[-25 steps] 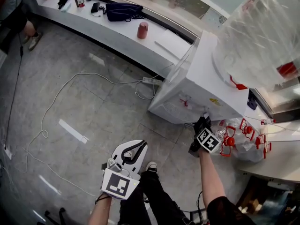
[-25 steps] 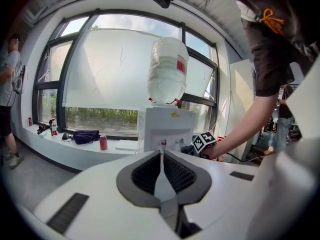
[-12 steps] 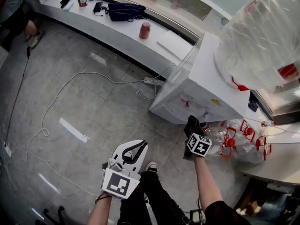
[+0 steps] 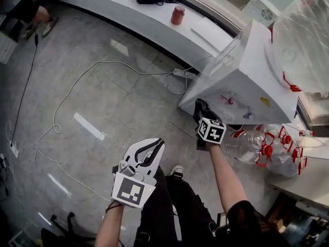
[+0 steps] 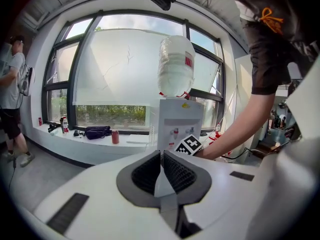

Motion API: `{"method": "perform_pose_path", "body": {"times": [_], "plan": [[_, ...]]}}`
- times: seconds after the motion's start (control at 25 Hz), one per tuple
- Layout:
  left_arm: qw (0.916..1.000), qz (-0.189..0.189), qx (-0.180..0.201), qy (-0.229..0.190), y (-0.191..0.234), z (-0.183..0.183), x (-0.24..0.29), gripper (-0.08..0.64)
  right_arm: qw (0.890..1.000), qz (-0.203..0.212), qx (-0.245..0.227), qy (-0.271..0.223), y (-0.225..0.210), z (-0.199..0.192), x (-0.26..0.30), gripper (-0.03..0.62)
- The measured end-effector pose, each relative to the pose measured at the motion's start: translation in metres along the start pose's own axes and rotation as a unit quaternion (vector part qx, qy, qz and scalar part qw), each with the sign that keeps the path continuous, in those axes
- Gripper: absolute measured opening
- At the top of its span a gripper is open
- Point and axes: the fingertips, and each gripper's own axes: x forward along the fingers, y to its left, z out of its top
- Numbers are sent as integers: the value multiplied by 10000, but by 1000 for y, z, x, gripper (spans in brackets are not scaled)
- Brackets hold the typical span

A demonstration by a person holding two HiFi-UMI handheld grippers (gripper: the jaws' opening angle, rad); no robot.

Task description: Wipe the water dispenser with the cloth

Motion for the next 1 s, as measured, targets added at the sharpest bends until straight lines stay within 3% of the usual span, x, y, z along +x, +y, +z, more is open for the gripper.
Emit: {"method": "perform_pose_path", "body": {"times": [0.2,0.44,0.64,1.0], "plan": [[9998,107,-27,158,6,-27,-9,29,9998,-87,88,128,10,-4,32,104],[9997,87,-44,205,-2,-42,-6,29,9950,-602,761,241,-37,-22,29,104],[9999,-97,-20,101,-19,-34,8,29,9954,-738,488,356,-76,-44,5,107],[9991,-384,133,82,-44,-26,21,29,9835,-1675,419,545,-180,-61,-38,106]]}}
